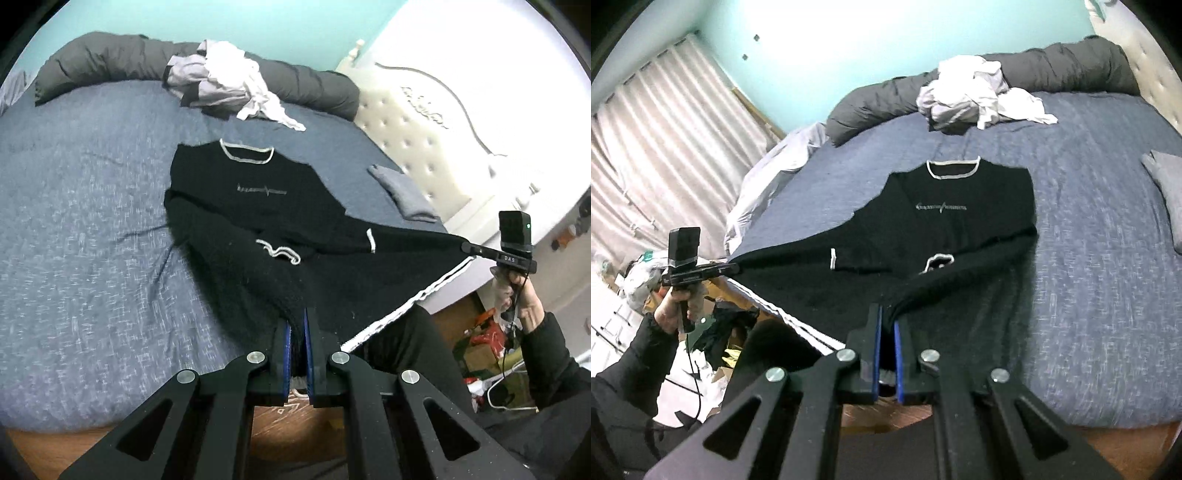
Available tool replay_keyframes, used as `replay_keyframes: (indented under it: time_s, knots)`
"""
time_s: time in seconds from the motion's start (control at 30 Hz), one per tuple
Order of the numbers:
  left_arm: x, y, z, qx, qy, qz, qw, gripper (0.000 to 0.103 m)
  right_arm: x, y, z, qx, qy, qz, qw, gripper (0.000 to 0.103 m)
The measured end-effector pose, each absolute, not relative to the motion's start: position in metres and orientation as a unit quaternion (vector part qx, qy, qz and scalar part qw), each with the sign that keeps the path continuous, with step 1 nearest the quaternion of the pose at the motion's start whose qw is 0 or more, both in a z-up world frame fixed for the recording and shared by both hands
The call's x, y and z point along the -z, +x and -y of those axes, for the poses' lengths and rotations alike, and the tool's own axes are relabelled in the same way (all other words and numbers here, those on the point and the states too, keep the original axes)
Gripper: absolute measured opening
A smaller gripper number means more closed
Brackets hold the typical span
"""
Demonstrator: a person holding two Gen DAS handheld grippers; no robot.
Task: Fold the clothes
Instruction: 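Grasp the hem with both grippers and lift the sweatshirt off the bed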
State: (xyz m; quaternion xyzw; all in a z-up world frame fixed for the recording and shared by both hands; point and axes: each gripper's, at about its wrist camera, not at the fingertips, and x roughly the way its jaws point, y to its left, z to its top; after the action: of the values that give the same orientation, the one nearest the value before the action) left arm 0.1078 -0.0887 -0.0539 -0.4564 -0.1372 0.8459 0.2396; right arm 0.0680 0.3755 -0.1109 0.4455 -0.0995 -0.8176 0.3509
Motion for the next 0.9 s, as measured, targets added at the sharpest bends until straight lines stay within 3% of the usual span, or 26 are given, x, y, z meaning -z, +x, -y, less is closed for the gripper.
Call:
replay_keyframes:
  time_s: [0.37, 0.9]
  knots:
    - [0.060, 0.083, 0.089, -0.843, -0.460, 0.143, 0.238, 0.006, 0.118, 0.039, -0.374, 0.813, 0.457, 0.104, 0.345, 0.005]
    - [0.097, -0.101, 0.130, -0.843, -0.464, 0.203, 0.181, 0.006, 0.129, -0.137, -0.363, 0.817, 0.471, 0.139, 0.302, 0.005]
